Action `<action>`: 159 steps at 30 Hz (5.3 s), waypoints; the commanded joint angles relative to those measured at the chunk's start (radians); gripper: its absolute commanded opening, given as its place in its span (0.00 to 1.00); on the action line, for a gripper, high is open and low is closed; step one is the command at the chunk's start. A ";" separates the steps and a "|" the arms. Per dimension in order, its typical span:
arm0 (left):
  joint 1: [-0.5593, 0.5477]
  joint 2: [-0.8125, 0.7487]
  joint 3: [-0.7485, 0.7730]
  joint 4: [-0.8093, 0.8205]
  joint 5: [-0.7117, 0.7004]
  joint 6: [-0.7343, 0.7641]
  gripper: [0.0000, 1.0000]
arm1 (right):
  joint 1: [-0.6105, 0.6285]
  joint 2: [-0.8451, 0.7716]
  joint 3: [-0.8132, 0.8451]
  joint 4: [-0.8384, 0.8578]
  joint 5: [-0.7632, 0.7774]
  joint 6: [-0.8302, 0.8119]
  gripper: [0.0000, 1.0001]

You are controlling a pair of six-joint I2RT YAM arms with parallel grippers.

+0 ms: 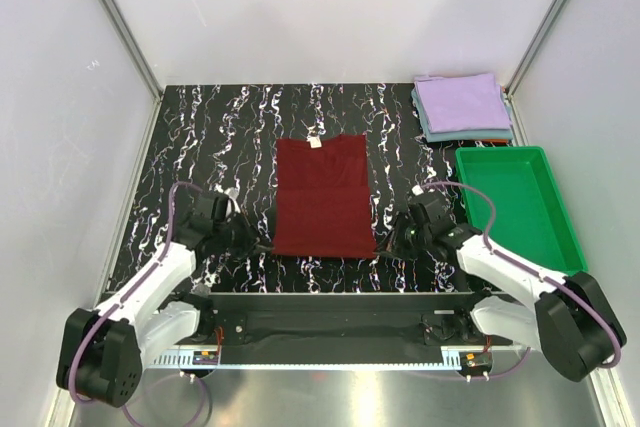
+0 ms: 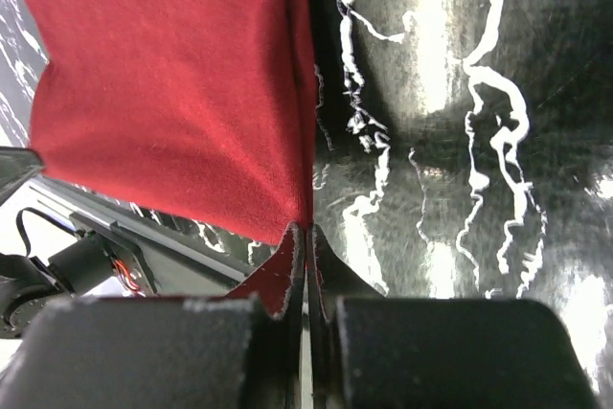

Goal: Fold and stack the t-shirts
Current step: Fold the tshirt

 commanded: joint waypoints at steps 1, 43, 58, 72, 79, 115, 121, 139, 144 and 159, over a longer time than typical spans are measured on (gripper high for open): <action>-0.001 -0.020 0.133 -0.082 -0.029 0.033 0.00 | 0.007 -0.052 0.103 -0.114 0.074 -0.026 0.00; 0.222 1.316 1.553 0.156 0.076 0.133 0.00 | -0.275 1.301 1.846 -0.278 -0.024 -0.415 0.11; 0.301 1.416 1.650 0.205 0.027 0.152 0.35 | -0.311 1.313 1.712 -0.126 -0.177 -0.426 0.76; 0.188 1.099 1.142 0.107 -0.013 0.364 0.49 | -0.308 1.074 1.152 0.042 -0.357 -0.454 0.75; 0.167 1.070 0.948 0.216 0.043 0.355 0.48 | -0.300 1.040 0.943 0.228 -0.418 -0.401 0.59; 0.214 1.186 1.297 -0.030 0.066 0.576 0.51 | -0.255 0.965 1.058 -0.016 -0.227 -0.522 0.76; 0.185 1.275 1.311 0.053 0.096 0.559 0.52 | -0.257 1.083 1.173 -0.005 -0.234 -0.546 0.75; 0.184 1.326 1.306 0.104 0.011 0.473 0.14 | -0.311 1.032 0.940 0.367 -0.080 -0.460 0.67; 0.184 1.329 1.311 0.104 0.004 0.461 0.21 | -0.315 1.034 0.963 0.320 -0.041 -0.451 0.62; 0.199 1.136 1.325 0.006 -0.022 0.393 0.47 | -0.315 1.014 1.076 0.084 -0.040 -0.405 0.48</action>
